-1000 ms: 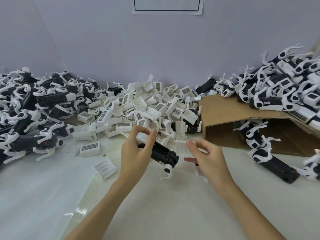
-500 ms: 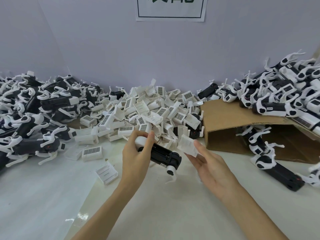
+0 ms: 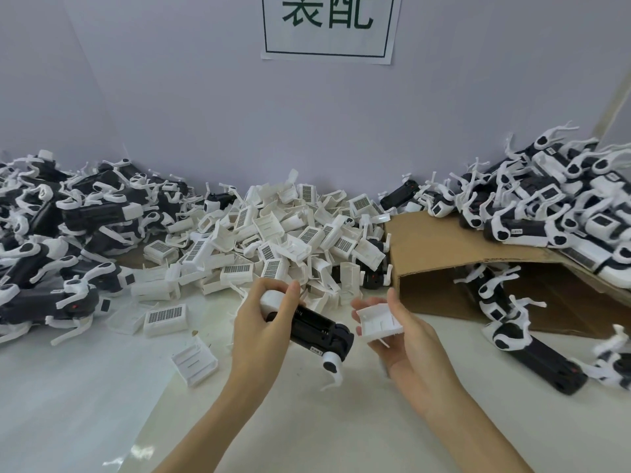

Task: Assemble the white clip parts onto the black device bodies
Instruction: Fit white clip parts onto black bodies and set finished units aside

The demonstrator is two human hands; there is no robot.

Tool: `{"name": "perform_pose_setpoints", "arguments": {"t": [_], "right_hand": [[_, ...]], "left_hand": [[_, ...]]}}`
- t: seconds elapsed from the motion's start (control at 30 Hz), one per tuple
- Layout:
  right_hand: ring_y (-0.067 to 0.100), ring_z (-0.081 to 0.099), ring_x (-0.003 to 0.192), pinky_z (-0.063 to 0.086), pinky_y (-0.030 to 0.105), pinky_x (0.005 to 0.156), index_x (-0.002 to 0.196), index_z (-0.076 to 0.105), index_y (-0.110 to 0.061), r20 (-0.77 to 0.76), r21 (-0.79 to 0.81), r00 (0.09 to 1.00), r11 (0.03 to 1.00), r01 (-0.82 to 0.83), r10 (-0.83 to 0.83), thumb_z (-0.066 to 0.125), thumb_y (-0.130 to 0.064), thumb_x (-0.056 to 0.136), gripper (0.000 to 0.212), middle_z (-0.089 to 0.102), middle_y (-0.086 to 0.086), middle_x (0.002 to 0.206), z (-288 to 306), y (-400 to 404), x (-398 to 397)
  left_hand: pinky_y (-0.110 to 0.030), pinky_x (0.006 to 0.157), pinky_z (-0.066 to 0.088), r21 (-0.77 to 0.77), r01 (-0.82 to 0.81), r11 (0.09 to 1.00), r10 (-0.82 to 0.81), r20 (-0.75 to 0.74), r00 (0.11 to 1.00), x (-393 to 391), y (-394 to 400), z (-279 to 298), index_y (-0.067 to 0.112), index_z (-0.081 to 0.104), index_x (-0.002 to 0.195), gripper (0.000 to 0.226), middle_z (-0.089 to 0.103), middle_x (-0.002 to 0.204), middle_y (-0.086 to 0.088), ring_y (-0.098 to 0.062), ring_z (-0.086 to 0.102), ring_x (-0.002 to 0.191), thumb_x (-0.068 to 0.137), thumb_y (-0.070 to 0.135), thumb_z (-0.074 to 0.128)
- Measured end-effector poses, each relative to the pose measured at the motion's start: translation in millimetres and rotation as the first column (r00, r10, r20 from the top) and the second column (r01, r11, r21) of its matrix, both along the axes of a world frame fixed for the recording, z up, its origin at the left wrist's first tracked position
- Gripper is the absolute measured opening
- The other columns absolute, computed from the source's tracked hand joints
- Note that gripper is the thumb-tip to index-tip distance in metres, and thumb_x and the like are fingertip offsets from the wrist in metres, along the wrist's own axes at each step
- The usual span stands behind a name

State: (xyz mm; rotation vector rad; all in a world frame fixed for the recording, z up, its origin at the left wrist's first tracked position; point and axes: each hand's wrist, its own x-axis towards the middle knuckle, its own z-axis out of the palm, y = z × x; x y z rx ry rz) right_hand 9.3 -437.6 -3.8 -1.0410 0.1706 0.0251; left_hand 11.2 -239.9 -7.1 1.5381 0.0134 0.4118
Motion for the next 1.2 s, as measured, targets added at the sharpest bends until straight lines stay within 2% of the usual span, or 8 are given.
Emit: {"name": "perform_pose_setpoints", "arguments": {"t": [0.17,0.3,0.5,0.6,0.7,0.83,1.07,1.2], "right_hand": [[0.029,0.065,0.061,0.042,0.027,0.046,0.062,0.064,-0.008,-0.108,-0.103,0.993,0.993,-0.050,0.039,0.046,-0.067,0.098,0.072,0.065,0.019,0.075,1,0,-6],[0.030,0.067,0.067,0.038,0.028,0.042,0.068,0.052,-0.015,-0.134,-0.091,0.987,0.990,-0.107,0.094,0.049,-0.080,0.087,0.068,0.063,0.019,0.076,5,2,-5],[0.026,0.072,0.075,0.060,0.038,0.072,0.117,0.060,0.000,-0.047,0.046,0.995,0.996,-0.081,0.083,0.073,-0.042,0.084,0.055,0.063,0.016,0.087,8,8,-1],[0.028,0.076,0.103,0.060,0.035,0.082,0.124,0.059,-0.002,0.053,-0.159,0.998,0.987,-0.014,0.023,0.064,-0.036,0.097,0.044,0.077,0.014,0.105,2,3,-1],[0.024,0.058,0.100,0.041,0.029,0.077,0.128,0.068,-0.030,0.096,-0.398,0.991,0.916,-0.046,0.091,0.062,-0.042,0.099,0.032,0.079,0.001,0.114,0,-1,-3],[0.030,0.051,0.092,0.038,0.031,0.064,0.123,0.075,-0.032,0.115,-0.229,0.992,0.973,-0.019,0.046,0.071,-0.026,0.093,0.031,0.072,0.022,0.121,2,-2,-2],[0.030,0.073,0.113,0.061,0.033,0.090,0.131,0.071,-0.013,0.203,-0.038,0.969,0.990,-0.133,0.138,0.079,-0.010,0.084,0.047,0.073,0.019,0.123,8,3,-10],[0.026,0.077,0.091,0.064,0.031,0.075,0.124,0.074,-0.026,0.370,-0.375,0.928,0.921,0.104,0.046,0.078,-0.025,0.086,0.038,0.078,0.002,0.113,10,16,-19]], "left_hand": [[-0.016,0.051,0.043,-0.009,0.007,1.000,-0.007,-0.007,1.000,1,1,0,0.023,0.068,0.093,0.020,0.066,0.068,-0.007,-0.022,0.057,0.063,0.101,0.042,0.068],[-0.024,0.059,0.046,0.017,0.022,1.000,-0.022,0.001,1.000,0,-1,1,0.022,0.067,0.095,0.019,0.072,0.083,-0.013,-0.019,0.056,0.066,0.102,0.040,0.067],[-0.013,0.047,0.041,0.008,-0.005,1.000,0.005,-0.012,1.000,2,1,0,0.019,0.068,0.092,0.020,0.059,0.060,0.000,-0.012,0.052,0.055,0.101,0.036,0.069],[-0.011,0.046,0.040,-0.004,-0.003,1.000,0.002,-0.027,1.000,2,1,1,0.017,0.068,0.091,0.020,0.059,0.060,0.005,-0.005,0.050,0.052,0.101,0.034,0.069],[-0.024,0.055,0.050,0.004,0.023,1.000,-0.022,-0.031,0.999,2,1,2,0.018,0.067,0.095,0.021,0.070,0.082,-0.013,-0.020,0.059,0.065,0.102,0.037,0.068],[-0.055,0.079,0.057,0.019,0.036,0.999,-0.035,-0.007,0.999,-1,-3,1,0.025,0.067,0.094,0.033,0.071,0.090,-0.018,-0.040,0.066,0.085,0.097,0.057,0.065],[-0.030,0.078,0.044,0.062,0.098,0.993,-0.095,-0.038,0.995,-4,-7,-4,0.038,0.065,0.095,0.054,0.064,0.084,0.011,-0.003,0.057,0.076,0.096,0.075,0.027],[-0.015,0.065,0.043,0.076,0.147,0.986,-0.147,-0.012,0.989,-8,-8,-2,0.039,0.064,0.095,0.053,0.066,0.085,-0.014,-0.008,0.055,0.068,0.099,0.070,0.021]]}}
